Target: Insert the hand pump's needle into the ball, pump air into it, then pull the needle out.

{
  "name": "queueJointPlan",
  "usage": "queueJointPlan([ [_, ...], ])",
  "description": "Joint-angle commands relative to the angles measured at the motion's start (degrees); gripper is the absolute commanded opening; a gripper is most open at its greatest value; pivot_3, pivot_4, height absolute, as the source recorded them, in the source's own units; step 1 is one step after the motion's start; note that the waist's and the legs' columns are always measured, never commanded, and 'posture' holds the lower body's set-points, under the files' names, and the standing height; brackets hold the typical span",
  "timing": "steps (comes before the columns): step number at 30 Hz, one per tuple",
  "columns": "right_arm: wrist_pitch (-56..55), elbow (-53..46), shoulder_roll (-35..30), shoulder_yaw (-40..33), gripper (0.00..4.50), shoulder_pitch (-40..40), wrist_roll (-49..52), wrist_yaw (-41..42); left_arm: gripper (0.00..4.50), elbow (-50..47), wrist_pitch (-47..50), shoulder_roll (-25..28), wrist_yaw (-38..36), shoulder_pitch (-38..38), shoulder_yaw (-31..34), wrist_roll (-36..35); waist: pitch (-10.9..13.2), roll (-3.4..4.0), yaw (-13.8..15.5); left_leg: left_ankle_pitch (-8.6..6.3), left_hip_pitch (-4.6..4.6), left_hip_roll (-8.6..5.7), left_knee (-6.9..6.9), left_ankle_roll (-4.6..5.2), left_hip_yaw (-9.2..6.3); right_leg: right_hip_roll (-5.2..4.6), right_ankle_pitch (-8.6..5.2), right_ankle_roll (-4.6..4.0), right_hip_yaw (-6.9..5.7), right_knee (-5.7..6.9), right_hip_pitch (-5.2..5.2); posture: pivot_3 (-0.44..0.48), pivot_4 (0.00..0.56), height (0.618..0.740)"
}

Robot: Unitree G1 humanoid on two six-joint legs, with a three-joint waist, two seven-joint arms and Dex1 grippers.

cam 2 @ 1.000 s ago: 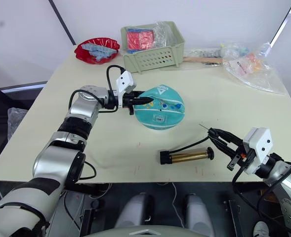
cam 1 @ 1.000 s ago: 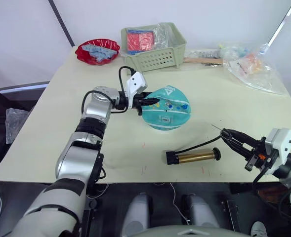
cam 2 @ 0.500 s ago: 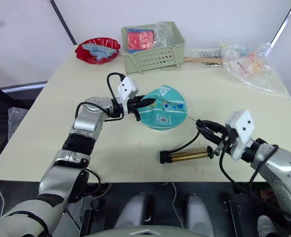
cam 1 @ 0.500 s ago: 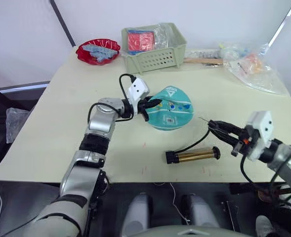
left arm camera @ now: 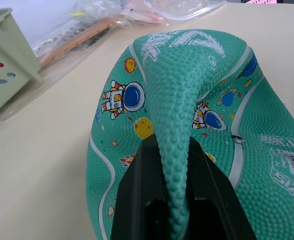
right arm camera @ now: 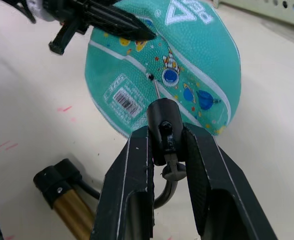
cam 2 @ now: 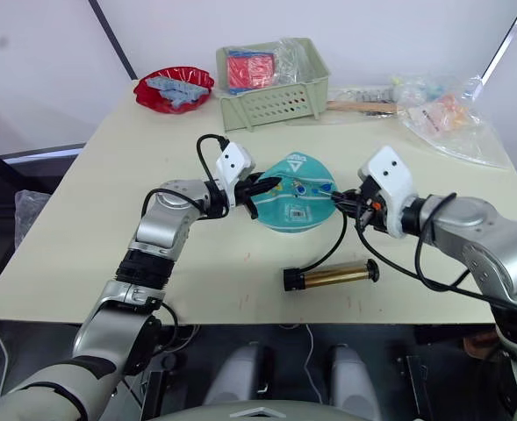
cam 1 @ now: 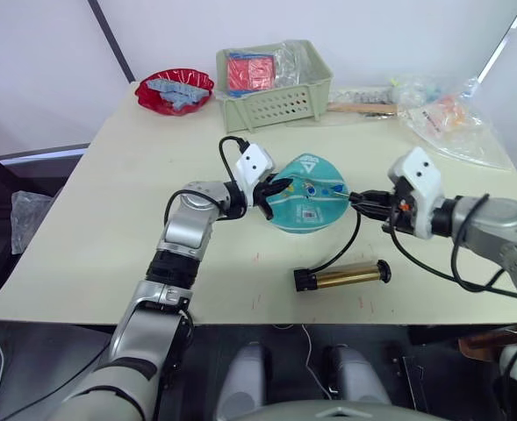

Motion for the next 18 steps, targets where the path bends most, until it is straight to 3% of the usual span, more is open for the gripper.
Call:
queueJointPlan([
  [1,3.86,2.31,0.47,1.91,0.36,-4.86,-0.86,0.5,0.02,0.53,-1.6,-0.49,0.36,0.4,-2.1,1.43,0.0,0.0,0.01,0.0,0.0,0.0,0.01,0.0,0.02,-0.01,0.0,0.0,0.01,0.0,0.0,0.0,0.15,0.738],
  [8,4.9,8.79,1.94,9.13,0.36,-12.11,-4.92,3.61,0.02,1.7,-2.22,-1.38,1.43,0.11,-1.77,1.42,-0.02,0.02,0.03,0.0,0.0,-0.01,0.02,0.0,0.0,-0.02,0.01,0.01,-0.02,0.0,0.01,0.0,0.15,0.738],
  [18,5.31,12.38,6.99,12.72,0.36,-15.89,-9.7,4.03,0.02,1.73,-2.43,-1.94,1.71,0.38,-1.91,1.78,-0.03,0.04,0.14,0.0,-0.02,-0.02,0.02,0.0,-0.01,-0.03,0.01,0.01,-0.05,0.0,0.01,0.0,0.15,0.738],
])
